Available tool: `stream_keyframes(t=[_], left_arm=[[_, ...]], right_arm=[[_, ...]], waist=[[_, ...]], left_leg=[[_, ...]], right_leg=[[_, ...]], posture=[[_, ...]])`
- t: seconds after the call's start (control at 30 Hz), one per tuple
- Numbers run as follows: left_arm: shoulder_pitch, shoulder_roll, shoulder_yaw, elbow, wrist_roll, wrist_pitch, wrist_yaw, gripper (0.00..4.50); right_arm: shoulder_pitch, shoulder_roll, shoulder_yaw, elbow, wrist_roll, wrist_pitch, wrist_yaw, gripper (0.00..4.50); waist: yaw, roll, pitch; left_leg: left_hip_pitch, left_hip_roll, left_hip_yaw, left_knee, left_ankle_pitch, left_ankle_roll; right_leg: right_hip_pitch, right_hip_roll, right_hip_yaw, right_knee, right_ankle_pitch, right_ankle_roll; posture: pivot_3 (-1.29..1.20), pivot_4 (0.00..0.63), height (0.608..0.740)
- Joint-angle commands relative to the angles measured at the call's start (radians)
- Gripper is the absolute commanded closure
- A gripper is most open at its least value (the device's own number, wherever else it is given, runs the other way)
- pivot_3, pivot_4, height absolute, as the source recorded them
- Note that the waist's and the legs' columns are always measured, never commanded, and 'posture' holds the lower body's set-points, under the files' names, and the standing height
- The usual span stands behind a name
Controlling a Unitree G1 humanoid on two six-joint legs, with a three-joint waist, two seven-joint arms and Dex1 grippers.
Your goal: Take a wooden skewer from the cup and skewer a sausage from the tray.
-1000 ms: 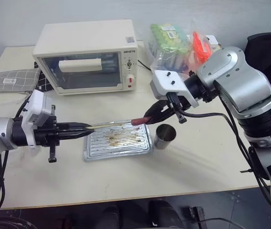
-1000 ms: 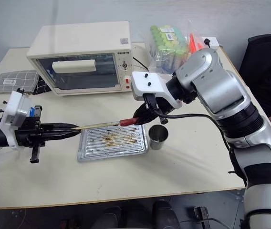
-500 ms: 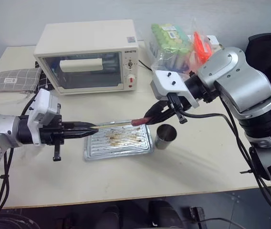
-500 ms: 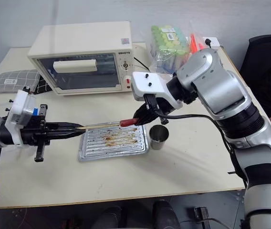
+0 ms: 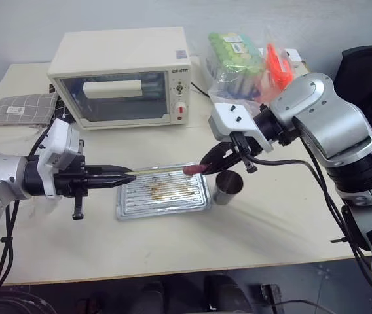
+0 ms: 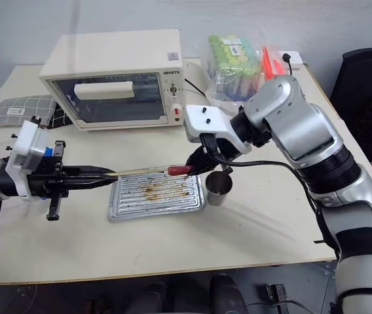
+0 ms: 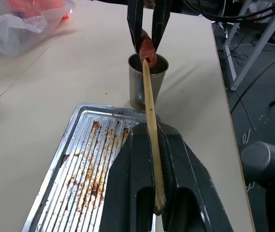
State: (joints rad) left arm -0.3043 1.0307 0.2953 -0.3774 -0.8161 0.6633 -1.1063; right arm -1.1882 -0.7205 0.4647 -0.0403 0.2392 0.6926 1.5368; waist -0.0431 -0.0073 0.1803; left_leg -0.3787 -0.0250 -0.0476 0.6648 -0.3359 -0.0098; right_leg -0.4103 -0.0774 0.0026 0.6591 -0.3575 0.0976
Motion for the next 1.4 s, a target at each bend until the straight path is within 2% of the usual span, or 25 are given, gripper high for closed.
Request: stream_keyframes(t=[0.03, 0.67, 1.4], left_arm=[[-0.006, 0.017, 0.029, -0.006, 0.004, -0.012, -0.010, 4.50], [-0.015, 0.014, 0.026, 0.033, 0.039, -0.035, -0.019, 4.50], [-0.018, 0.012, 0.017, -0.002, 0.023, -0.019, -0.024, 4.50]], right_arm=[[-0.006, -0.013, -0.010, -0.004, -0.009, -0.018, 0.018, 3.79], [-0.006, -0.012, -0.024, -0.032, 0.008, 0.010, 0.025, 3.79], [-0.009, -0.002, -0.020, -0.007, 0.001, 0.000, 0.012, 3.79]], waist=[[0.001, 0.000, 0.000], [0.012, 0.000, 0.000], [0.012, 0.000, 0.000]], left_leg=[[0.000, 0.000, 0.000, 0.000, 0.000, 0.000], [0.000, 0.000, 0.000, 0.001, 0.000, 0.000], [0.000, 0.000, 0.000, 0.001, 0.000, 0.000]], right_leg=[[0.000, 0.000, 0.000, 0.000, 0.000, 0.000], [0.000, 0.000, 0.000, 0.000, 0.000, 0.000], [0.000, 0.000, 0.000, 0.001, 0.000, 0.000]], posture=[[0.00, 0.150, 0.740], [0.00, 0.150, 0.740], [0.00, 0.150, 0.740]])
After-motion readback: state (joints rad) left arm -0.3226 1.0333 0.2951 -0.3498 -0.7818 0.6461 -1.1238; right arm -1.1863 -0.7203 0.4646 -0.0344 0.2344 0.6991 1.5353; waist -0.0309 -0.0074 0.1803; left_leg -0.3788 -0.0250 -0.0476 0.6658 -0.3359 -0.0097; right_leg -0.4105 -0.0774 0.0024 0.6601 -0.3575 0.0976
